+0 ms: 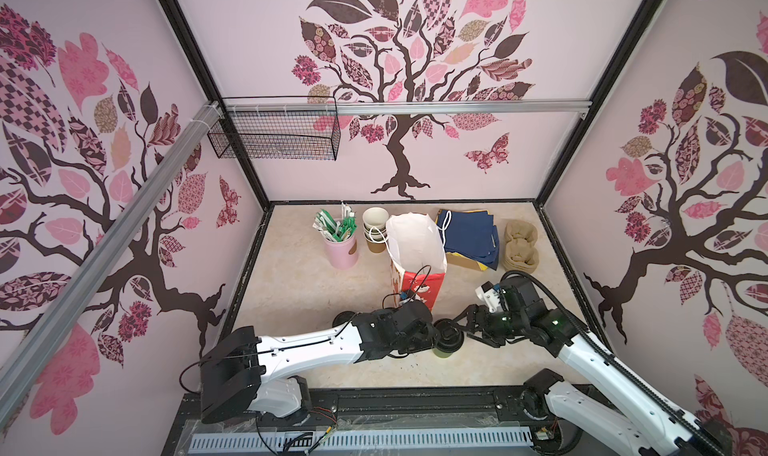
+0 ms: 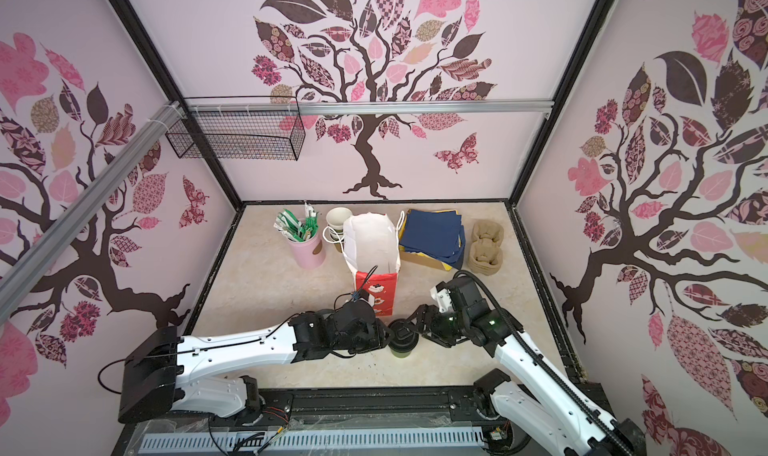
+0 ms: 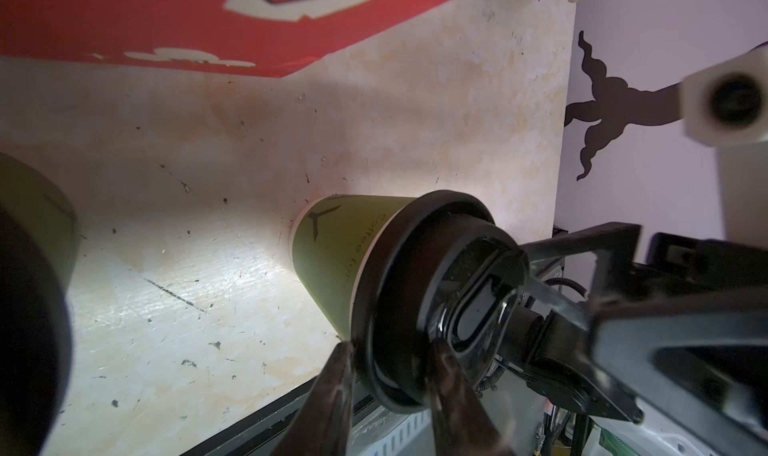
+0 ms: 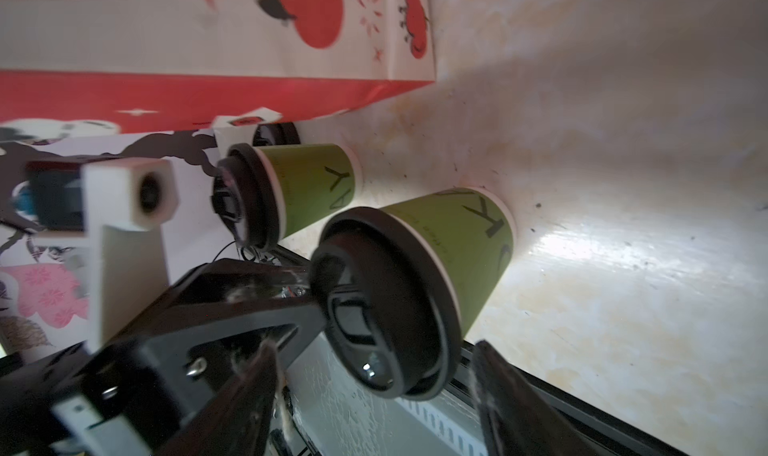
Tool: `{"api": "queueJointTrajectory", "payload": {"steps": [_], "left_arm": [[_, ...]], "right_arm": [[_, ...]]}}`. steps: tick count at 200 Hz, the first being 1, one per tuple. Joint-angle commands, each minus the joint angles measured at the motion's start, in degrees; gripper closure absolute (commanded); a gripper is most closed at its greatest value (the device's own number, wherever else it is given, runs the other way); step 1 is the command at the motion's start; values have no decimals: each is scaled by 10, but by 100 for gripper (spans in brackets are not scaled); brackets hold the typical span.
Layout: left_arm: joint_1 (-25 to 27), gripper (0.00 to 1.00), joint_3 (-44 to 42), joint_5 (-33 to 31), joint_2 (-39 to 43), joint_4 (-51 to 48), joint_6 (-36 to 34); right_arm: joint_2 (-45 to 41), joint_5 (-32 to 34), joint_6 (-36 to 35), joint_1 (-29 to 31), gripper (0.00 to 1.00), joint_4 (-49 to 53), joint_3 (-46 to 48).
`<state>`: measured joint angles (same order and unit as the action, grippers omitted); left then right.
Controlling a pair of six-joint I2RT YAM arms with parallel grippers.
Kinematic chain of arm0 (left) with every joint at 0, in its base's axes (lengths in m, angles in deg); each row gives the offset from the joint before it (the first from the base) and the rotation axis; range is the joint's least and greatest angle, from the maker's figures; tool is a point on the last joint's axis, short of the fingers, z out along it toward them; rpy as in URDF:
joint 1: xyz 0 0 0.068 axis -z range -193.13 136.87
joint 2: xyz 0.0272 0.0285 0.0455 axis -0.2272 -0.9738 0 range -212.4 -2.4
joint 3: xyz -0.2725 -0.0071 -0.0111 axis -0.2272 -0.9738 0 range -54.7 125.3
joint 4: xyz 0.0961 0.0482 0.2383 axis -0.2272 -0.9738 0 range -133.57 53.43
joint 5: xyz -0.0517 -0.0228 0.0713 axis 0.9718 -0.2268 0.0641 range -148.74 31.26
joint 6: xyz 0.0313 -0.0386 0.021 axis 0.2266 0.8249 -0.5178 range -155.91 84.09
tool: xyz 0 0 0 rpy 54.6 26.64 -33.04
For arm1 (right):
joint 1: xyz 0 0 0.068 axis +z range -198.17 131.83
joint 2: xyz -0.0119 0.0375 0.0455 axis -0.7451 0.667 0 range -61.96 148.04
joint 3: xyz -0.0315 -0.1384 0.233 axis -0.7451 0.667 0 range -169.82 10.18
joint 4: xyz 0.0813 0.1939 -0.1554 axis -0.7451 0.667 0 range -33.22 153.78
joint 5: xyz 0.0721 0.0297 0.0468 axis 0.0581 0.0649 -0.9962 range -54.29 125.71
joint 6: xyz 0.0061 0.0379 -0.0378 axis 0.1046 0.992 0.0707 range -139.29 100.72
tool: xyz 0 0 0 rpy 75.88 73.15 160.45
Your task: Pack the takeout coffee
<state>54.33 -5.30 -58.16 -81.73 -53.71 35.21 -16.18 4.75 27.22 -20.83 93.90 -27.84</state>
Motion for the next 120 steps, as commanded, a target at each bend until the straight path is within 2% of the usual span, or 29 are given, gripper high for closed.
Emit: {"api": "queueJointTrajectory", "payload": {"steps": [1, 47, 79, 120], "left_arm": [[-2, 69, -15, 0, -28, -96, -16], [-2, 69, -13, 3, -31, -100, -24], [-3, 69, -10, 4, -32, -103, -28], [-3, 68, -7, 8, -37, -103, -32]], "right_arm": [[-10, 50, 7, 4, 30, 61, -9], [-53, 121, 38, 4, 50, 103, -4], [-54, 61, 62, 4, 56, 48, 37], [-29, 33, 60, 4, 66, 13, 52]]}}
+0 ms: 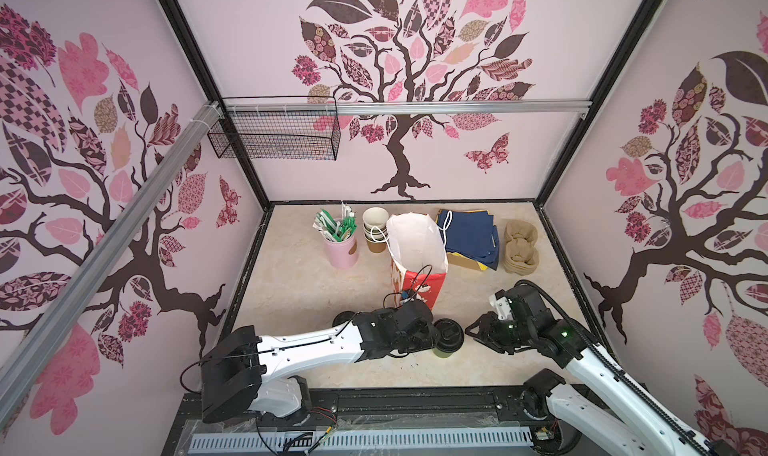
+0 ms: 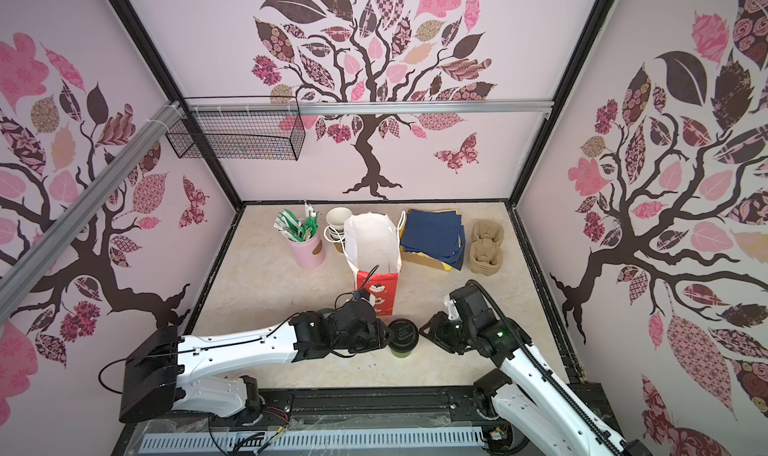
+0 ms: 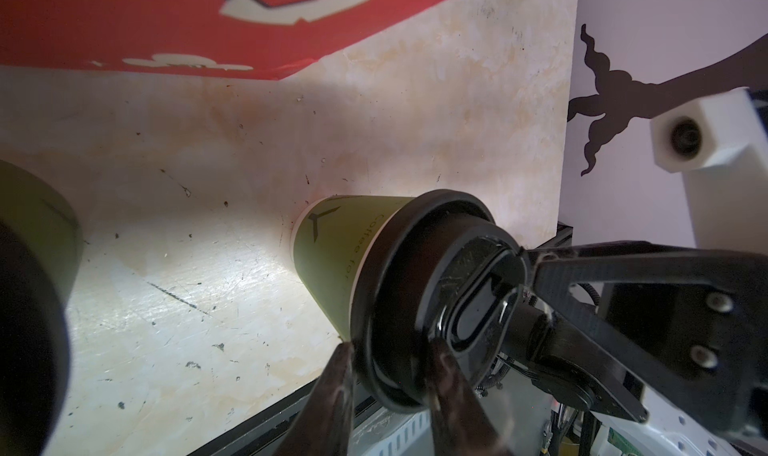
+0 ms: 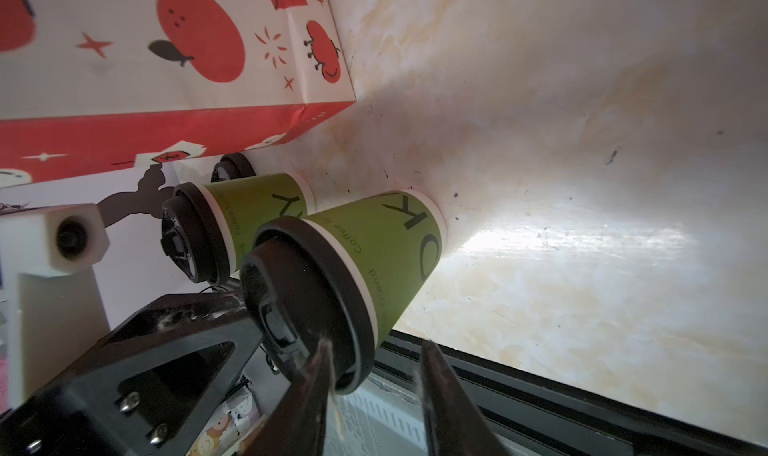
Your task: Pack the takeout coffee
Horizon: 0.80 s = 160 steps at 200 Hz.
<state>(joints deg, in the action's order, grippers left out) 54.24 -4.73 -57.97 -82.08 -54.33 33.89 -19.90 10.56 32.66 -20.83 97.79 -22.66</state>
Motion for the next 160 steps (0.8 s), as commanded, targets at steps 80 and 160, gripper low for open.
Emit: {"api": "queueJointTrajectory", "payload": {"steps": [80, 160], "left_arm": [[-4, 68, -13, 7, -38, -99, -20], [-5, 69, -14, 8, -41, -100, -22]], "right_arm": [[12, -34, 28, 4, 82, -55, 43], [7, -20, 27, 4, 82, -20, 72]]}}
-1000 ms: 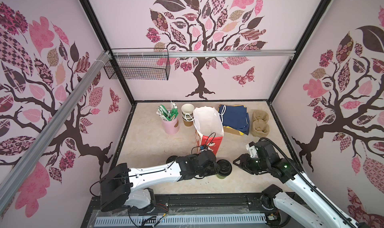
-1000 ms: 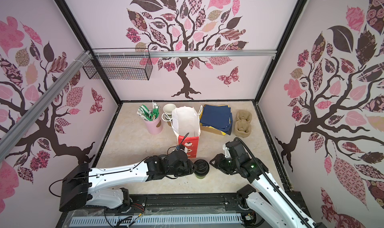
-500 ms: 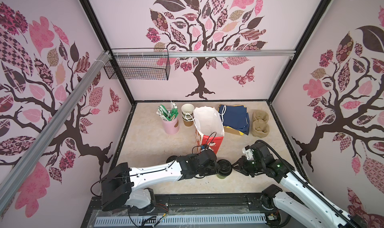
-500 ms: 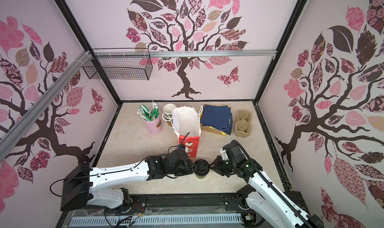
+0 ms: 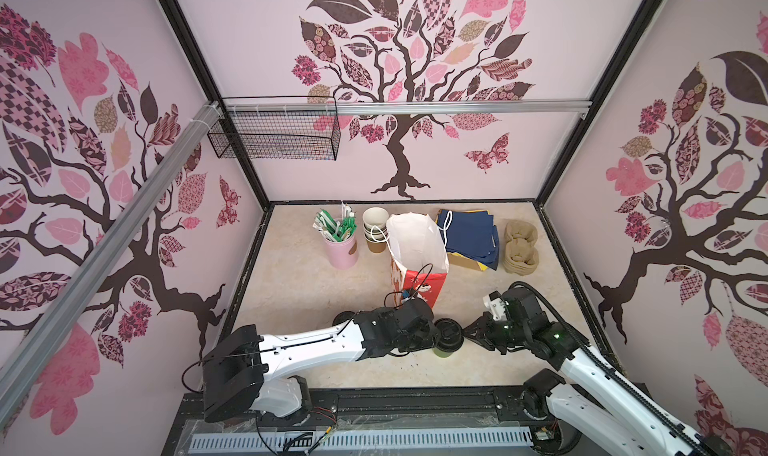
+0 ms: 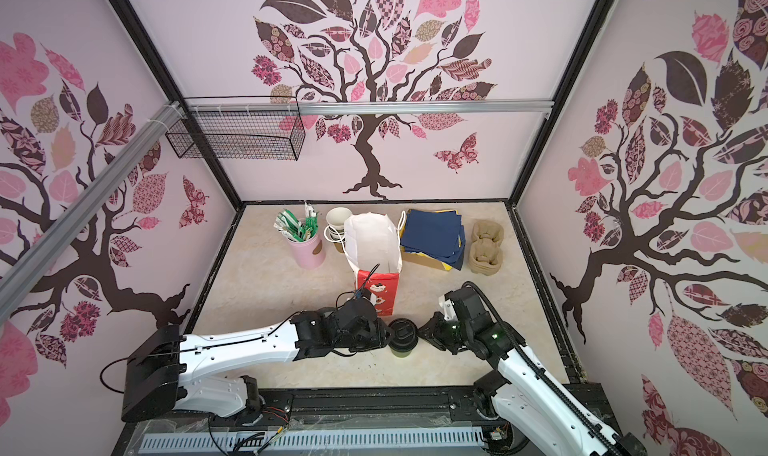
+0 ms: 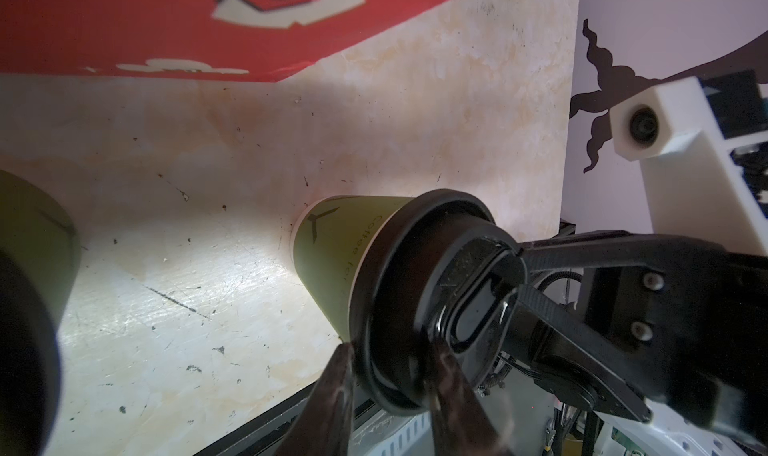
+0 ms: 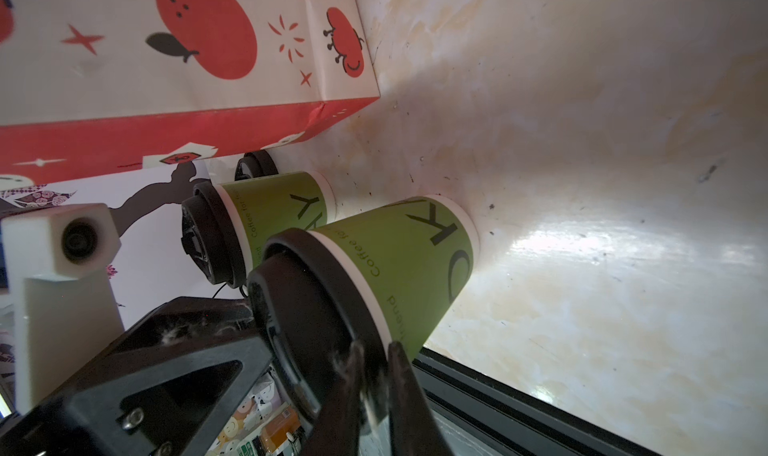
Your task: Pack the takeout coffee
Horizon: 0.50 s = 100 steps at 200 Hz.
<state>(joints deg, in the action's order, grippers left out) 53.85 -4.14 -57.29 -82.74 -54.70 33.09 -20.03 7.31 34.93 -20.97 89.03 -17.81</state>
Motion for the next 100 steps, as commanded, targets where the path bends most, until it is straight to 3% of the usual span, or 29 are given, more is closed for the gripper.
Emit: {"api": "queueJointTrajectory", "payload": {"steps": [1, 54, 100], "left_arm": [[0, 69, -20, 2, -34, -96, -14], [0, 69, -19, 5, -38, -90, -13], [-1, 69, -15, 9, -42, -90, -13]], "right_arm": [[7, 12, 5, 5, 82, 67, 22], [-36, 75, 14, 6, 74, 44, -51], [-4, 58, 34, 5, 71, -11, -33]]}}
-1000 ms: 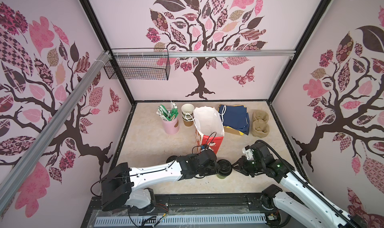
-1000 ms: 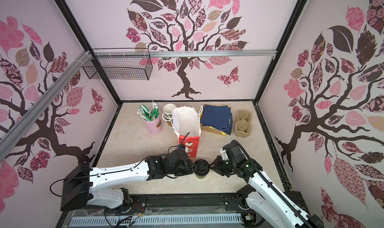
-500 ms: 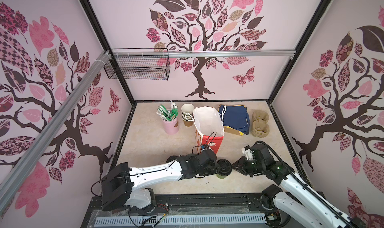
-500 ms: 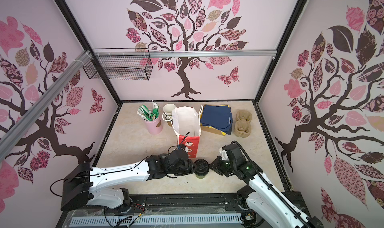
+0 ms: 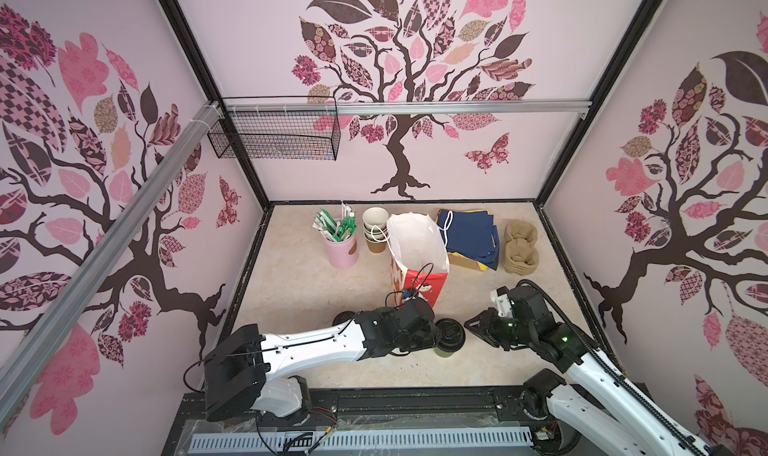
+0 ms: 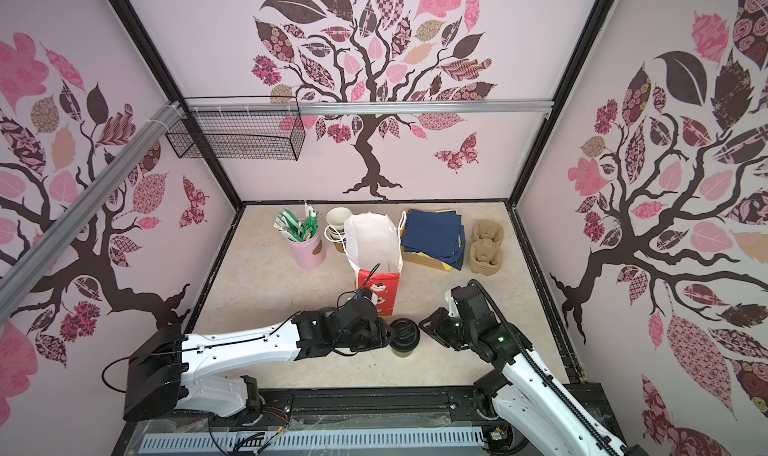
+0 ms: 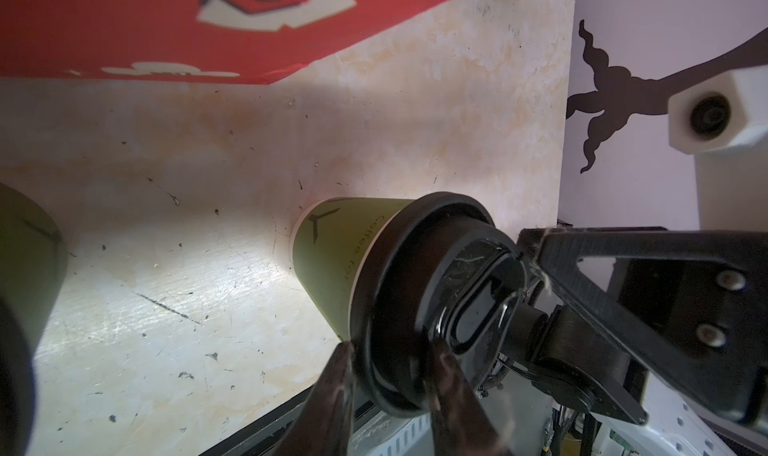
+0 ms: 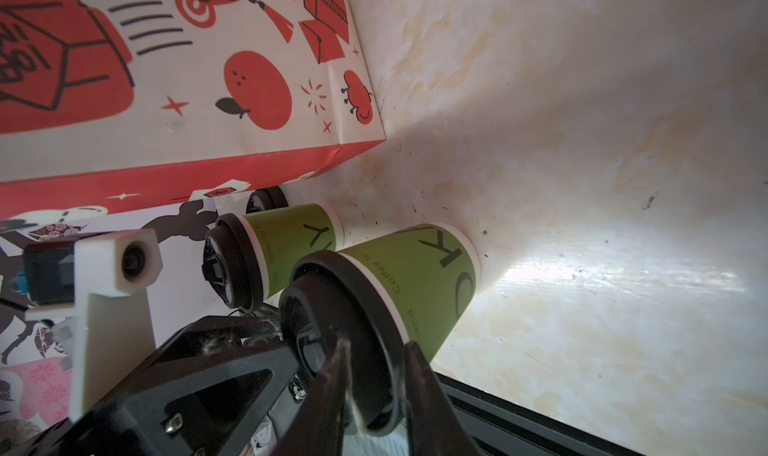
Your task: Pack the takeout coffee
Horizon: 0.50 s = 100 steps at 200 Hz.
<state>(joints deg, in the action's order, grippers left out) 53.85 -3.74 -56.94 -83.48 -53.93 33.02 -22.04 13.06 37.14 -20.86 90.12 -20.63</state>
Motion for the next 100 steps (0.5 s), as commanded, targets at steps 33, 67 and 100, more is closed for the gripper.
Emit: {"api": "queueJointTrajectory", "payload": {"steps": [33, 67, 100], "left_arm": [[0, 69, -19, 5, -35, -99, -13], [0, 69, -18, 5, -36, -98, -13], [-1, 69, -17, 6, -39, -98, -15]], "right_arm": [[36, -29, 4, 4, 71, -39, 6], [48, -48, 2, 4, 72, -43, 20], [55, -54, -1, 4, 74, -38, 30]]}}
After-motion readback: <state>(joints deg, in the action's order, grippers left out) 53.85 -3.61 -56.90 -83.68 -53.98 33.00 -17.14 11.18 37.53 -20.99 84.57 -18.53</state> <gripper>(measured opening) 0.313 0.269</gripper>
